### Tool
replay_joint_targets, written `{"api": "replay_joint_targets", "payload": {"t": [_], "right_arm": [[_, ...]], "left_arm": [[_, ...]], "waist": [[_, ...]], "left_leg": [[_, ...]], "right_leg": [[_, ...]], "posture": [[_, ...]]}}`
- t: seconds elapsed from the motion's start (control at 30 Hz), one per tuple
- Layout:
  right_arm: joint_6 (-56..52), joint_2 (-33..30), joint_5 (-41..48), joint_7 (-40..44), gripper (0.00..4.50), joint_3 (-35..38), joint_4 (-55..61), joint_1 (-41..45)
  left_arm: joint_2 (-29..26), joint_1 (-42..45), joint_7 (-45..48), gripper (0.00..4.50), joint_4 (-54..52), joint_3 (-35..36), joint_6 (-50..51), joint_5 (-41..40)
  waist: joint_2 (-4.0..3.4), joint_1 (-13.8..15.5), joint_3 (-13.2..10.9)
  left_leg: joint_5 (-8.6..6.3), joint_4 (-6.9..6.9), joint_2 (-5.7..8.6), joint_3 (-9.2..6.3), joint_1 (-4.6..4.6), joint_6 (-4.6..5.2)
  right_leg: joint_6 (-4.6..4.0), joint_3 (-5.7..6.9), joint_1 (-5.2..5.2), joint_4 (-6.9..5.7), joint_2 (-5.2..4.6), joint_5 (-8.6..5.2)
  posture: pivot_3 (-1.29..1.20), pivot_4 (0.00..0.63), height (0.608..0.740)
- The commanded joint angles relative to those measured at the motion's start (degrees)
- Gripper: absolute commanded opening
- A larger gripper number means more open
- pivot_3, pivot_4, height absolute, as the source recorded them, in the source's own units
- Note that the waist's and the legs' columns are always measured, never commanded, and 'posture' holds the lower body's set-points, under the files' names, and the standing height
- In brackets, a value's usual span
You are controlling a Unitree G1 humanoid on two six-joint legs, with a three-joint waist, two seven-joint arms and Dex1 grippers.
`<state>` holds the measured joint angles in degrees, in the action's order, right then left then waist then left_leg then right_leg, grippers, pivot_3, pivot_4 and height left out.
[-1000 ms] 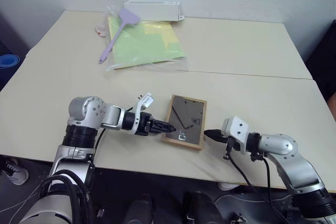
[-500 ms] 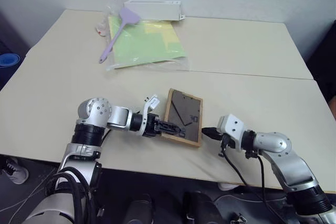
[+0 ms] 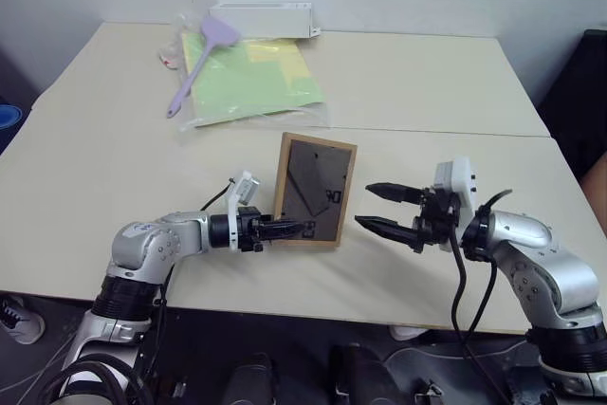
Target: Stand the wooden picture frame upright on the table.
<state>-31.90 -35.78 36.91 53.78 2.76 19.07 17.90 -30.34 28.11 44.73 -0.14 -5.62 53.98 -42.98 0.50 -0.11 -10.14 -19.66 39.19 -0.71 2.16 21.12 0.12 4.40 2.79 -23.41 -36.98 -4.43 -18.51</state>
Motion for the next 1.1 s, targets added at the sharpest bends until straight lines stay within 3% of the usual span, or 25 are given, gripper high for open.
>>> {"api": "replay_joint_targets", "payload": {"t": [0.03, 0.2, 0.5, 0.67, 0.83, 0.93, 1.1], "right_arm": [[-2.03, 1.95, 0.17, -2.05, 4.47, -1.99, -0.15, 3.72], [0.24, 6.38, -4.33, -2.36, 4.47, -7.1, -5.99, 9.53], [-0.56, 8.38, -0.21, 4.87, 4.47, -8.71, -3.4, 10.6], [2.88, 4.33, -0.35, 9.85, 4.47, -7.27, 0.22, 6.4], [13.5, 3.06, -5.0, 11.51, 4.47, -5.74, -0.73, 3.04], [20.9, 4.25, -7.29, 10.0, 4.47, -2.87, -3.72, 2.3], [27.69, 0.98, -7.51, 11.26, 4.47, 4.19, -6.58, 1.0]], "left_arm": [[-0.23, -0.66, 1.28, 1.29, -1.3, -0.45, -2.24, 2.73], [0.45, -0.7, 2.74, 1.29, -1.72, -1.08, -3.36, 4.25], [0.94, -0.34, 2.03, 1.29, -1.61, -0.21, -0.43, 4.23], [5.77, 4.46, -5.13, 1.29, 4.63, 12.27, 18.15, -7.66], [6.03, 6.3, -6.72, 1.29, 5.64, 15.26, 23.15, -9.7], [7.24, 8.19, -7.77, 1.29, 6.9, 18.78, 27.32, -13.01], [6.17, 10.58, -8.2, 1.29, 8.36, 21.41, 36.54, -15.23]], "waist": [[0.0, 0.02, 0.0], [0.0, -0.04, 0.0], [0.0, 0.01, 0.0], [0.03, 0.2, -0.02], [0.09, -0.22, -0.05], [0.09, -0.26, -0.05], [0.1, 0.08, -0.06]], "left_leg": [[-0.01, 0.0, 0.0, -0.01, 0.04, 0.02], [-0.02, -0.01, 0.0, 0.0, 0.05, 0.06], [-0.06, -0.01, 0.01, -0.03, 0.11, 0.15], [-0.08, 0.0, 0.01, -0.06, 0.15, 0.2], [-0.08, -0.02, 0.02, -0.04, 0.16, 0.2], [-0.05, -0.01, 0.0, -0.01, 0.12, 0.15], [-0.06, 0.0, 0.04, -0.03, 0.14, 0.15]], "right_leg": [[0.0, 0.0, -0.02, 0.0, -0.01, 0.0], [0.0, 0.0, -0.04, -0.04, -0.02, 0.0], [0.02, 0.02, -0.04, -0.2, -0.04, 0.01], [0.04, 0.04, -0.02, -0.18, -0.06, 0.02], [0.05, 0.02, -0.07, -0.17, -0.03, 0.02], [0.05, 0.01, -0.07, -0.22, -0.01, 0.03], [0.05, 0.03, -0.06, -0.17, -0.03, 0.03]], "posture": [[0.0, 0.15, 0.74], [0.0, 0.15, 0.74], [0.0, 0.15, 0.74], [0.0, 0.15, 0.74], [0.0, 0.15, 0.74], [0.0, 0.15, 0.74], [0.0, 0.15, 0.74]]}}
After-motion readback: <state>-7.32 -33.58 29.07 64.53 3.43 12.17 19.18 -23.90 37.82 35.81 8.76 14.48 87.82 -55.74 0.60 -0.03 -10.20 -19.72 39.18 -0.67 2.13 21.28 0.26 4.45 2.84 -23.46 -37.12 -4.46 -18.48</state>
